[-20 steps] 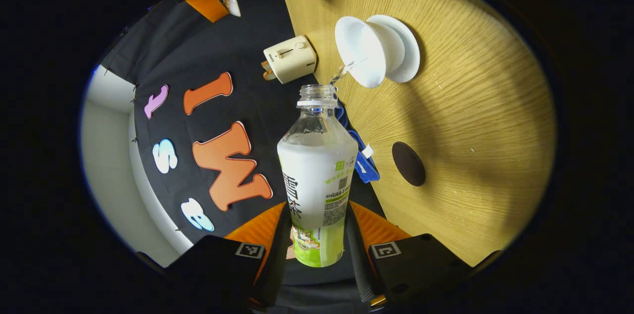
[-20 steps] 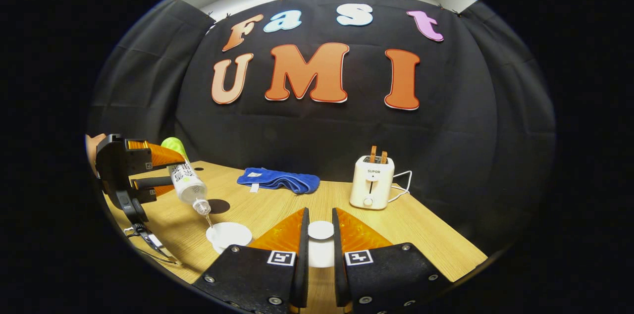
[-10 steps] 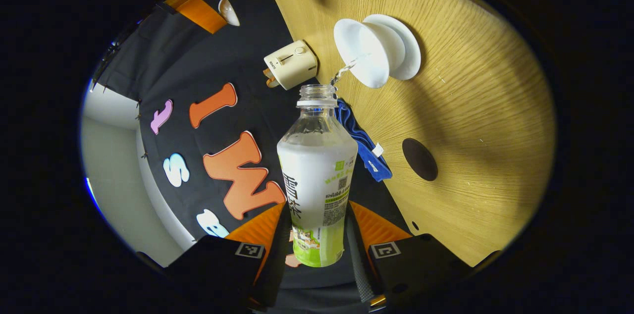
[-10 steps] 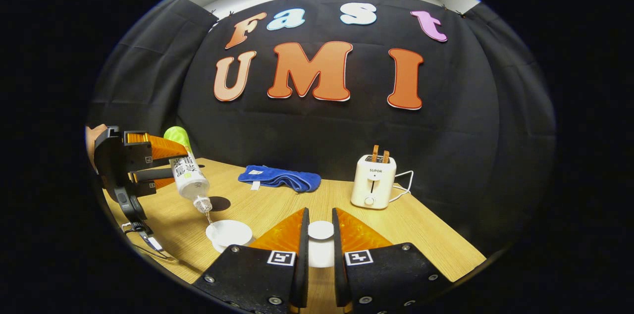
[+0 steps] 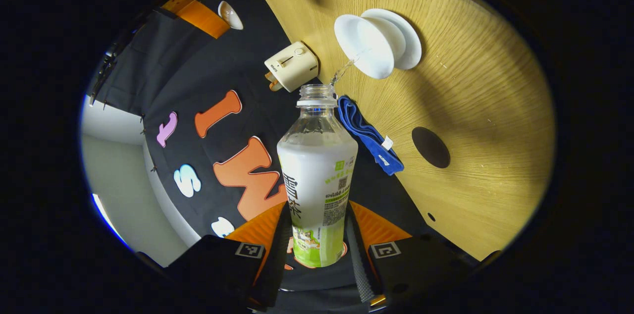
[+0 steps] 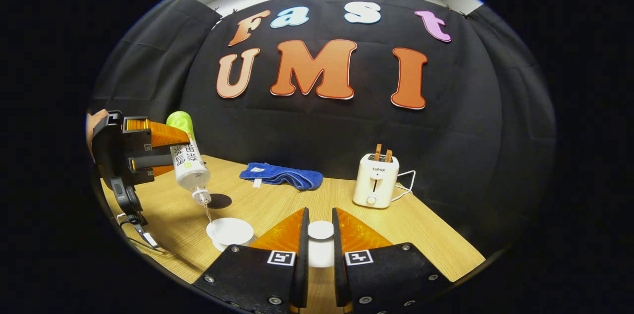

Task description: Open the teacup lid with one hand, grasp the water bottle and pour water into the teacup with the other hand; after pouring, place the water bottle on the coaster and then close the teacup lid.

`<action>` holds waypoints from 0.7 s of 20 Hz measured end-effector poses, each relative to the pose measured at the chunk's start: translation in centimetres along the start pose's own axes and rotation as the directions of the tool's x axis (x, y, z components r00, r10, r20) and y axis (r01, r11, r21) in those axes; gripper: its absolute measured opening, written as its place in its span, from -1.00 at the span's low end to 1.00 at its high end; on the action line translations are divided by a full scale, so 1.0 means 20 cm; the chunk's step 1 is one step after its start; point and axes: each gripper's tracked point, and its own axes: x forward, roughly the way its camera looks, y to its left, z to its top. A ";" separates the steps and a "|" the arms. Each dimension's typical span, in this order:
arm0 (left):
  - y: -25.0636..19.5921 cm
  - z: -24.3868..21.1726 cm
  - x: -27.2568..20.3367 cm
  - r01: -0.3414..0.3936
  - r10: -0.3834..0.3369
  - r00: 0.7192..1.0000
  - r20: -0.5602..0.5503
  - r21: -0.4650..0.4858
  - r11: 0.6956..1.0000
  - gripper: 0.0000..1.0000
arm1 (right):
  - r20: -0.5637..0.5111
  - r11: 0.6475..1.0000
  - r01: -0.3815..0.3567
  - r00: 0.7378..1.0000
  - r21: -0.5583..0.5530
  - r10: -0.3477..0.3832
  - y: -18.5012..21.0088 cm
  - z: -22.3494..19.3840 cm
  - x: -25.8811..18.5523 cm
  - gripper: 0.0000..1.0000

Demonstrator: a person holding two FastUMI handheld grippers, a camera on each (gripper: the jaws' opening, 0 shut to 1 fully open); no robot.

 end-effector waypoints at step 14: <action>0.05 0.10 0.05 -0.020 0.020 0.998 0.053 0.010 1.000 0.25 | 0.011 1.000 -0.016 1.000 0.005 0.016 0.02 0.02 0.00 -0.55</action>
